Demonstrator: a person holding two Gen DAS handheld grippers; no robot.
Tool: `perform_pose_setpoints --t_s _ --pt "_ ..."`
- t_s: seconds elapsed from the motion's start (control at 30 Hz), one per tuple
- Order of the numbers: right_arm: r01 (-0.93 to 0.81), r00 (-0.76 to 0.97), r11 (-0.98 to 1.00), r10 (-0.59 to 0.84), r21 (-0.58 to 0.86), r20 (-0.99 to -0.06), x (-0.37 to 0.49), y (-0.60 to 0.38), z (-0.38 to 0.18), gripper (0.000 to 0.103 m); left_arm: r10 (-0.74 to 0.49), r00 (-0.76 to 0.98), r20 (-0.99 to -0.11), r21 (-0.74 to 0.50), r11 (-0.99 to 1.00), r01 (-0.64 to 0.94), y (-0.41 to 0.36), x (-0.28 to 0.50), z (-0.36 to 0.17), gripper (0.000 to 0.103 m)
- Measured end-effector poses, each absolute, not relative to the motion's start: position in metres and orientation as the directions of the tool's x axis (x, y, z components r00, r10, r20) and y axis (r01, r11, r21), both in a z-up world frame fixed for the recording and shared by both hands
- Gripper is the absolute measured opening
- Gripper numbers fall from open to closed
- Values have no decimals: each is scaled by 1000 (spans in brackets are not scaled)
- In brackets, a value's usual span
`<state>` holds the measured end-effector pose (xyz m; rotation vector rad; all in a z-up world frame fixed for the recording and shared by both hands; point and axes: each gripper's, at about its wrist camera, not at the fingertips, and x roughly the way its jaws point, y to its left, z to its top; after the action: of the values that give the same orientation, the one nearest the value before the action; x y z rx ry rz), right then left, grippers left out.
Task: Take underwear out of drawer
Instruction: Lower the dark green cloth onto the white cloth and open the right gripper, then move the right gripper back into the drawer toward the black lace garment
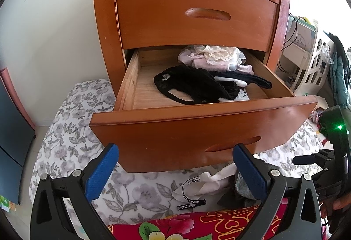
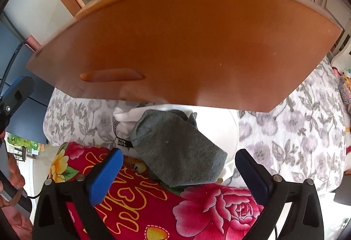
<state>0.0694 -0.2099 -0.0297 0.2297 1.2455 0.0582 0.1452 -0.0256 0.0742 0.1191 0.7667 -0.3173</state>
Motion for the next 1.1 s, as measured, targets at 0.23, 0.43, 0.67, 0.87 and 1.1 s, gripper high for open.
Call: perform_pose_setpoints --t_s 0.23,0.43,0.67,0.87,1.1 --pt "70 443 982 126 174 -887 66 -215 -10 103 -233 688 -687 -31 956 292 -20 146 75 103" --pt "65 534 983 112 173 -838 65 -218 7 103 -234 696 -679 -53 961 272 -16 147 75 103" --pt "54 609 979 123 195 -784 64 -223 32 103 -262 705 -659 -80 956 281 -13 148 76 103" --pt "24 712 983 110 181 -694 69 -227 73 103 -290 698 -655 -109 950 292 -11 150 75 103" --pt "6 733 987 106 162 -672 83 -228 97 103 -304 703 -643 -133 948 289 -5 153 78 103"
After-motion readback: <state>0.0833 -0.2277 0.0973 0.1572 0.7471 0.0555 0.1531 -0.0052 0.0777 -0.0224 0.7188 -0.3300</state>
